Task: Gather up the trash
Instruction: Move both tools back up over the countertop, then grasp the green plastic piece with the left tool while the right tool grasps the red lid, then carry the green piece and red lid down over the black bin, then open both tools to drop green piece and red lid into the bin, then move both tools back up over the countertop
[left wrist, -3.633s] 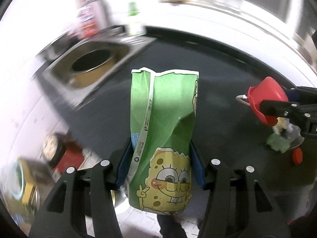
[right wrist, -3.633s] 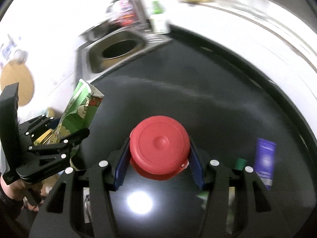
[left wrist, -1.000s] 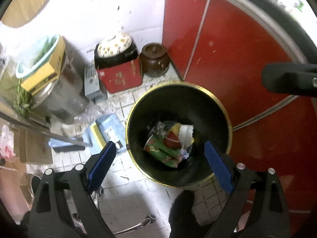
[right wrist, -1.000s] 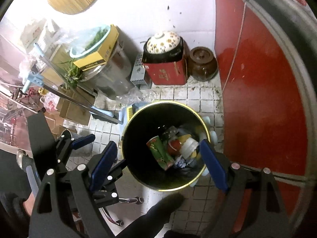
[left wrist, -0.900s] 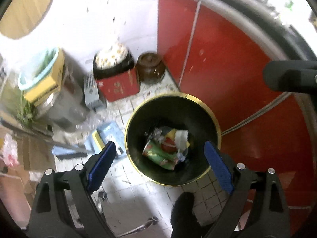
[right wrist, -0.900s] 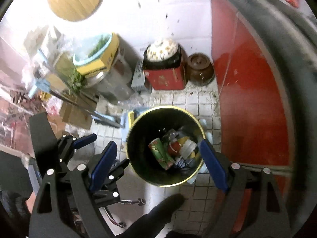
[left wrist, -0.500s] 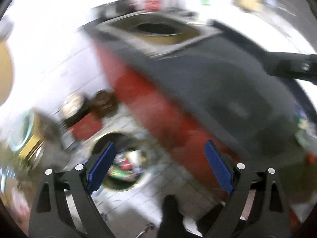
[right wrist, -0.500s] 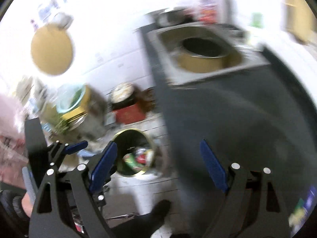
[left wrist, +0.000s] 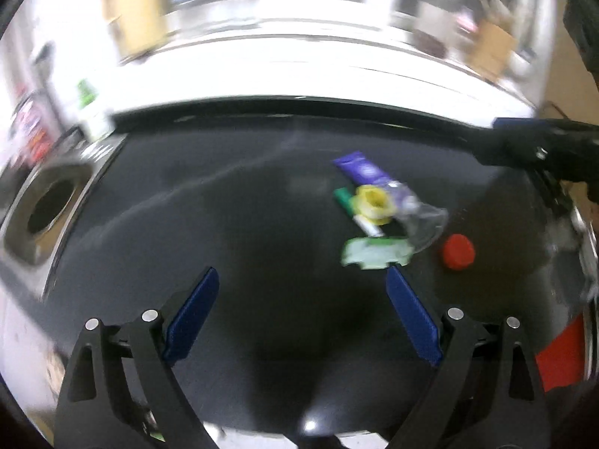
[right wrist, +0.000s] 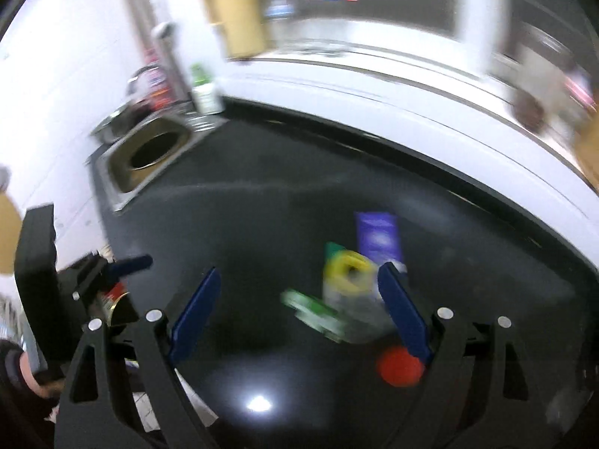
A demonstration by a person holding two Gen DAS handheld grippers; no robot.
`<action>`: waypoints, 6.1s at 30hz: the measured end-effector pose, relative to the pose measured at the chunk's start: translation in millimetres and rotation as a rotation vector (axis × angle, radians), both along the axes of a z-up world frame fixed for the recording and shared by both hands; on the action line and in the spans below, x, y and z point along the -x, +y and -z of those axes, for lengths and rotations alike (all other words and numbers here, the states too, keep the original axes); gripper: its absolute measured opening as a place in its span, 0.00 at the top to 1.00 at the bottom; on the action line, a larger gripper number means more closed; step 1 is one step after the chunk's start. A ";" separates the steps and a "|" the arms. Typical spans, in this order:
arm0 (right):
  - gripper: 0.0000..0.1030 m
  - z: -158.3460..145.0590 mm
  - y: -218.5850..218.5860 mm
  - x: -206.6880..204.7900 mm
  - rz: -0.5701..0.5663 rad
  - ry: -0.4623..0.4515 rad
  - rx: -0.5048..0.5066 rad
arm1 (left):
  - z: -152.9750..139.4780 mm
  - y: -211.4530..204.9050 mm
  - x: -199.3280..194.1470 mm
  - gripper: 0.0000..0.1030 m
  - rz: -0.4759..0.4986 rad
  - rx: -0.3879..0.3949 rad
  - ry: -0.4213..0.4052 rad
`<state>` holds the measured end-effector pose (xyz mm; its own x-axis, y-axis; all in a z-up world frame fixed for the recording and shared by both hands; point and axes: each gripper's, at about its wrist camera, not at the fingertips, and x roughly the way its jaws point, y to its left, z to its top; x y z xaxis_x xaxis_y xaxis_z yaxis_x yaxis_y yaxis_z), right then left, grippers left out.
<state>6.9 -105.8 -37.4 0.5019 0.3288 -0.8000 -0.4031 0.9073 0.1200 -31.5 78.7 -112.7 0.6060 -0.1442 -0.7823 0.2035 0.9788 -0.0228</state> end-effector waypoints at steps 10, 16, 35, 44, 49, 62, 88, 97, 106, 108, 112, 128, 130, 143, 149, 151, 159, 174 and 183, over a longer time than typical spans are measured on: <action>0.20 26.7 -86.4 29.0 0.173 0.053 -0.005 | 21.0 -50.0 -24.9 0.14 0.197 -0.062 0.055; 0.20 50.6 -95.4 29.7 0.197 0.095 0.001 | 55.6 -53.1 -40.6 0.14 0.290 -0.097 0.086; 0.24 159.8 -87.8 1.2 0.215 0.225 0.098 | 113.3 -64.9 -83.1 0.40 0.464 -0.089 0.116; 0.52 161.2 -88.9 -1.8 0.209 0.238 0.082 | 108.2 -70.7 -76.3 0.88 0.542 -0.022 0.157; 0.53 156.2 -92.5 5.8 0.206 0.231 0.075 | 105.1 -72.6 -62.0 0.88 0.549 0.009 0.174; 0.53 124.4 -97.7 30.5 0.189 0.173 0.070 | 75.7 -49.6 -18.9 0.88 0.327 0.014 0.161; 0.53 54.7 38.7 26.9 -0.207 0.049 0.028 | 10.9 82.6 65.9 0.89 -0.269 -0.010 0.076; 0.53 40.9 188.3 57.7 -0.538 0.041 0.001 | -9.7 179.3 148.6 0.89 -0.592 -0.034 0.052; 0.53 41.8 335.5 131.7 -0.852 0.068 -0.021 | -0.1 267.8 253.6 0.89 -0.888 -0.041 0.092; 0.53 45.5 366.3 151.1 -0.911 0.080 -0.024 | 3.2 281.0 270.5 0.89 -0.932 -0.042 0.101; 0.53 59.7 414.7 183.4 -1.002 0.104 -0.012 | 13.1 309.9 304.8 0.89 -1.025 -0.041 0.127; 0.53 194.6 549.9 225.4 -1.110 0.241 0.127 | 159.4 385.2 317.3 0.89 -1.120 0.071 0.249; 0.53 220.8 561.8 225.1 -1.104 0.265 0.149 | 188.6 394.0 313.8 0.89 -1.115 0.086 0.263; 0.52 302.9 595.1 212.1 -1.098 0.314 0.210 | 261.5 412.0 292.2 0.88 -1.103 0.111 0.329; 0.23 303.4 601.1 207.2 -1.090 0.301 0.209 | 267.6 418.4 291.7 0.25 -1.102 0.101 0.314; 0.23 301.0 600.6 204.8 -1.089 0.311 0.204 | 262.5 417.2 294.9 0.25 -1.114 0.081 0.282; 0.23 271.9 590.5 203.8 -1.102 0.287 0.174 | 246.9 411.8 295.3 0.25 -1.123 0.080 0.274; 0.23 112.1 479.4 161.0 -0.960 0.193 0.019 | 119.6 337.0 263.1 0.25 -1.012 -0.013 0.225; 0.22 27.3 315.2 90.6 -0.638 0.080 -0.017 | 41.6 233.7 162.7 0.21 -0.719 0.016 0.148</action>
<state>-83.8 209.5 -64.7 0.1420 0.5559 -0.8190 -0.8522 0.4895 0.1844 -194.2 312.5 -154.3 0.4437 0.2373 -0.8642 -0.4947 0.8689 -0.0154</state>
